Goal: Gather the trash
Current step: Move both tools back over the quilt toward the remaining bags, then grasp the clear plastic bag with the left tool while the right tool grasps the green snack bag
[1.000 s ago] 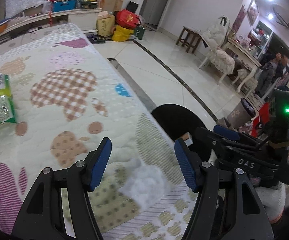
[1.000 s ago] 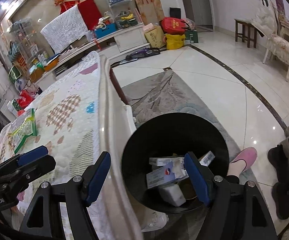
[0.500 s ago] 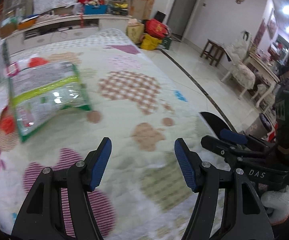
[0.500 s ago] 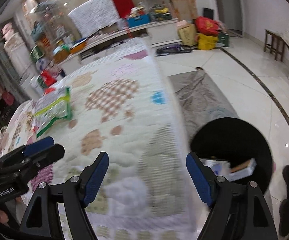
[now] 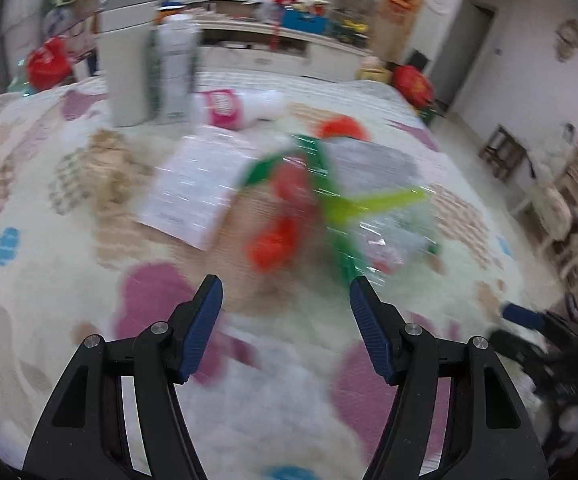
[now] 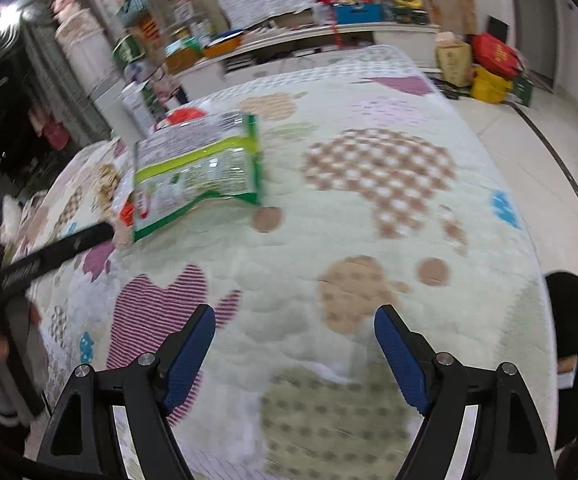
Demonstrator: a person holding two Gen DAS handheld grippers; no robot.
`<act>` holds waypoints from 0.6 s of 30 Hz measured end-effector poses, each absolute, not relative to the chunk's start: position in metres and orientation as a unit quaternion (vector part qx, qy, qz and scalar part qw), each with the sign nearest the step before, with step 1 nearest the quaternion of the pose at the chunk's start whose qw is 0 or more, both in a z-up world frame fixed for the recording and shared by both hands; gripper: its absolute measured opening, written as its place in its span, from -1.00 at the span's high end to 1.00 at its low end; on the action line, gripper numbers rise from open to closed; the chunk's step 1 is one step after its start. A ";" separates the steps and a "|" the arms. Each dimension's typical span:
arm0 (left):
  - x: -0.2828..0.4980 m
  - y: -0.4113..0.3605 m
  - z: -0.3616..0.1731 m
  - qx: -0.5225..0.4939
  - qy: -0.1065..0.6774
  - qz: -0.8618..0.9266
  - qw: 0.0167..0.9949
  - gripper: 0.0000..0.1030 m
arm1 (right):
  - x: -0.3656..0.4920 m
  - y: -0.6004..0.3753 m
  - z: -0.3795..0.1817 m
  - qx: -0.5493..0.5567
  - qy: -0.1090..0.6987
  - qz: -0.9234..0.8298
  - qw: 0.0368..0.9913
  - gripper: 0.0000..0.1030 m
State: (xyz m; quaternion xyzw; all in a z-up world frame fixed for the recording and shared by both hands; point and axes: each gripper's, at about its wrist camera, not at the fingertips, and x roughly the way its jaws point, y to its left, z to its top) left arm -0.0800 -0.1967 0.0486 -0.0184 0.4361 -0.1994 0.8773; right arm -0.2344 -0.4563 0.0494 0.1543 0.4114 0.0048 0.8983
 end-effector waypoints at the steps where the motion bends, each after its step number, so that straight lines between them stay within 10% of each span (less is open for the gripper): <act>1: -0.069 -0.189 0.046 -0.019 0.437 -0.192 0.878 -0.28 | -0.230 -0.450 0.050 0.150 0.413 0.010 0.898 -0.55; 18: 0.024 -0.194 0.021 0.034 0.443 -0.172 0.879 -0.29 | -0.176 -0.418 0.049 0.151 0.423 0.054 0.892 -0.56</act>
